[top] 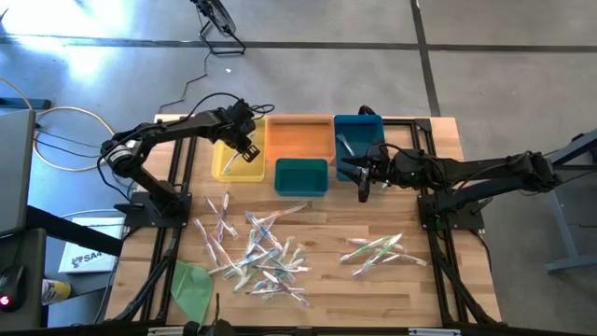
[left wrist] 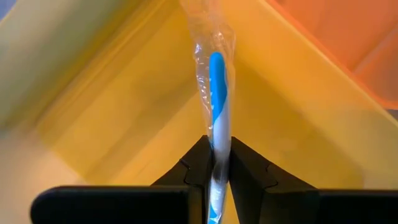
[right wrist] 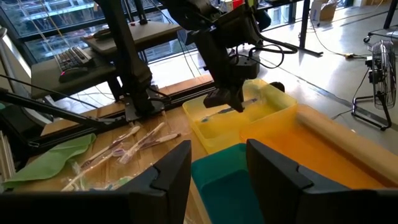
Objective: Pick & Place Toothbrushes
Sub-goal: Put the blue toothbrush into the yellow bin, then put the orange toothbrush into the dark green bin
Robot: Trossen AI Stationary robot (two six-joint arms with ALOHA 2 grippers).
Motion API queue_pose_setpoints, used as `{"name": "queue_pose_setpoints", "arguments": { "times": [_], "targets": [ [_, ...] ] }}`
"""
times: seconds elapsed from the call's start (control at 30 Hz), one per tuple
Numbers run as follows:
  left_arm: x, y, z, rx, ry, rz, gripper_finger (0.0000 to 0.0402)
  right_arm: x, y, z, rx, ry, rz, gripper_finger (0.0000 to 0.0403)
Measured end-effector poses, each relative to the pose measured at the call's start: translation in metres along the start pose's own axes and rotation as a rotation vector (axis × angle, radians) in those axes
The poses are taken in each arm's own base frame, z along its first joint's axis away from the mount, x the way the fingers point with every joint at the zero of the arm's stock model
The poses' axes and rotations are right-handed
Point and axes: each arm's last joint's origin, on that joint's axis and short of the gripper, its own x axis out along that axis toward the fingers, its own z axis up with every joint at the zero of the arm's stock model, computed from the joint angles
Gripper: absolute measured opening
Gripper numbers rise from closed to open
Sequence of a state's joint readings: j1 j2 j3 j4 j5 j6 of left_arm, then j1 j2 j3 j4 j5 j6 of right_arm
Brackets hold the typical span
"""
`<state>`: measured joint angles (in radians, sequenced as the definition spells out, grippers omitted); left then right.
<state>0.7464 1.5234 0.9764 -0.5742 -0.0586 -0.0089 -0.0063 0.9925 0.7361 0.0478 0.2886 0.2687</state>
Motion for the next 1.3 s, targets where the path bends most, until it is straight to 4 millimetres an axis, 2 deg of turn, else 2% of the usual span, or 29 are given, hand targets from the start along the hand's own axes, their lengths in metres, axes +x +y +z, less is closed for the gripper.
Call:
{"name": "queue_pose_setpoints", "arguments": {
  "times": [0.3, 0.7, 1.13, 1.3],
  "targets": [
    [0.0, 0.001, 0.001, 0.001, -0.006, 0.028, 0.0058, 0.0, 0.0, 0.0, 0.0, 0.0, 0.0, 0.0146],
    [0.0, 0.002, 0.001, 0.012, -0.006, 0.075, 0.0142, 0.0, 0.0, 0.0, 0.008, -0.001, 0.0, 0.0146],
    [0.0, 0.001, 0.001, 0.102, -0.005, 0.031, 0.0148, 0.0, 0.0, 0.0, 0.043, -0.001, 0.0, 0.0146],
    [-0.008, -0.009, 0.002, 0.144, -0.044, 0.068, 0.0148, 0.0, 0.0, 0.0, 0.042, -0.001, 0.0, 0.0146]
  ]
}}
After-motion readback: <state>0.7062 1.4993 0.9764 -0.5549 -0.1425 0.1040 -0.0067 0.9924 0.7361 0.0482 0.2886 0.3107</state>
